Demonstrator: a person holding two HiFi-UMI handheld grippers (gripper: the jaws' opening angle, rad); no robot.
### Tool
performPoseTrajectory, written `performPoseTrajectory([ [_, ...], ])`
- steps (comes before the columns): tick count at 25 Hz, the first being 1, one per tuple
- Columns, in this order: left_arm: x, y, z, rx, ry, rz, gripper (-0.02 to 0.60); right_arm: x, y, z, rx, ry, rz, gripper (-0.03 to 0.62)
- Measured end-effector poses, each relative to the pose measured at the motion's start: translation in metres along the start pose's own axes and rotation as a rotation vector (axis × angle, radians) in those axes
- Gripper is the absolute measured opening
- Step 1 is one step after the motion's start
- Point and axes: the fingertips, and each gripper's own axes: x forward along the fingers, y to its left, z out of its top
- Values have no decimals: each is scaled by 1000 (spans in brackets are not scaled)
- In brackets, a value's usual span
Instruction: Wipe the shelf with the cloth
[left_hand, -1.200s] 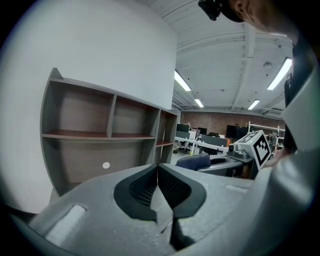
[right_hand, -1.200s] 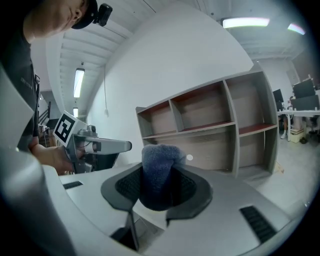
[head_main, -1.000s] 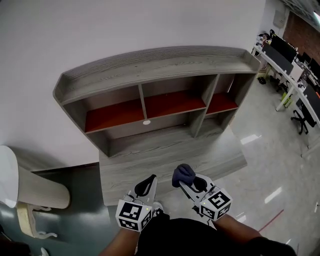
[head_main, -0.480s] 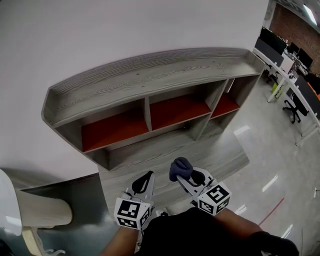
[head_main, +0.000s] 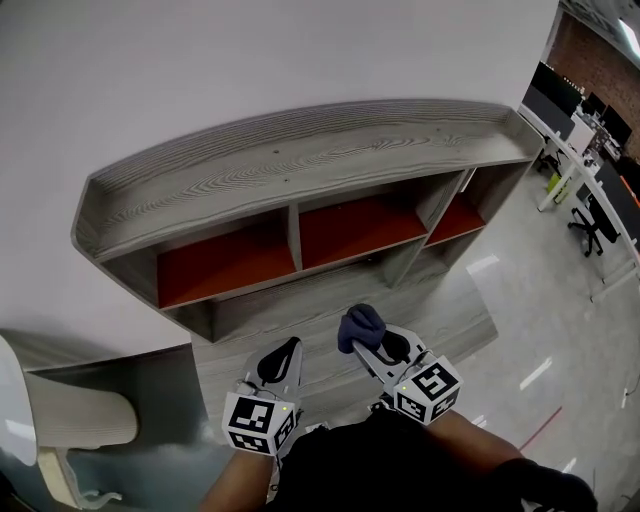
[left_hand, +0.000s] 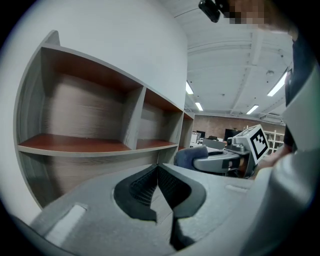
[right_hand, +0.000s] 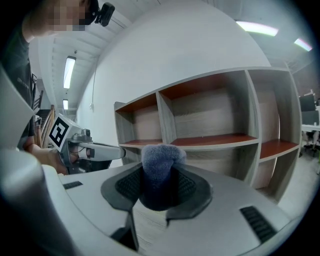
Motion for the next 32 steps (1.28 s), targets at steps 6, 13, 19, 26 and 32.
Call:
performPoseTrajectory([
  [6,16,-4,4,-12,-2,57,10,4,-24,12,-41,-1,44,138],
  [13,30,-14,2,-20,19,117,11,7,-44,26,-64,-30,89,138],
  [19,33,-18,6,-3,31,153,11,23,-54,55,-158,-88,99,138],
  [26,25,-17,7,-17,34,192,11,61,-67,90,-260,-131,69,138],
  [32,16,-17,8,-18,28,227,11,103,-75,120,-327,-162,31,138],
])
